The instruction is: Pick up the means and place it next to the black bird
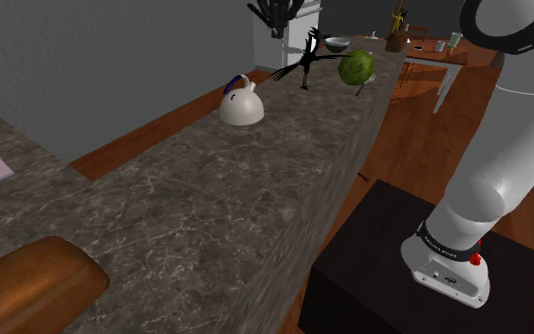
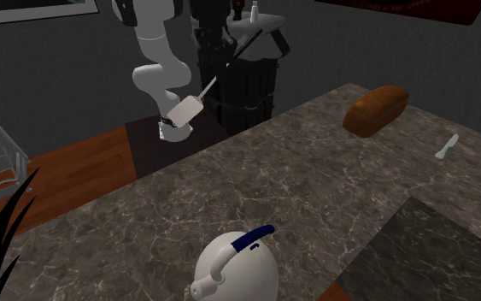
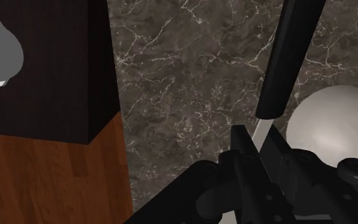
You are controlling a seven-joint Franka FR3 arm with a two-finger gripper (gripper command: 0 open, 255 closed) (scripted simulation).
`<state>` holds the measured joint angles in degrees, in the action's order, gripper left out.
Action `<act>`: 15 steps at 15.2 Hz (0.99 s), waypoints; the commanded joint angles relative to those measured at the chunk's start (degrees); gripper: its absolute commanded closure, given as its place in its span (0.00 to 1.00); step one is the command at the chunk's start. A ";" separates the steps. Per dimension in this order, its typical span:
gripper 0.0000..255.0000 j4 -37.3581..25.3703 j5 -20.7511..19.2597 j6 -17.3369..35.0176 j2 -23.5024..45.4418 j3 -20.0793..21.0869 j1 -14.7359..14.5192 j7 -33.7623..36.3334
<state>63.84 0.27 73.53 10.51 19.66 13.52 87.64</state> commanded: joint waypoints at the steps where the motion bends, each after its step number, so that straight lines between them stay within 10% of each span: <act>1: 1.00 1.85 0.69 0.35 -1.46 -1.13 2.08 -3.02; 15: 1.00 4.59 2.14 -0.43 -4.05 -9.83 14.09 -23.17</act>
<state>69.81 2.54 73.69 5.61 10.39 26.92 65.84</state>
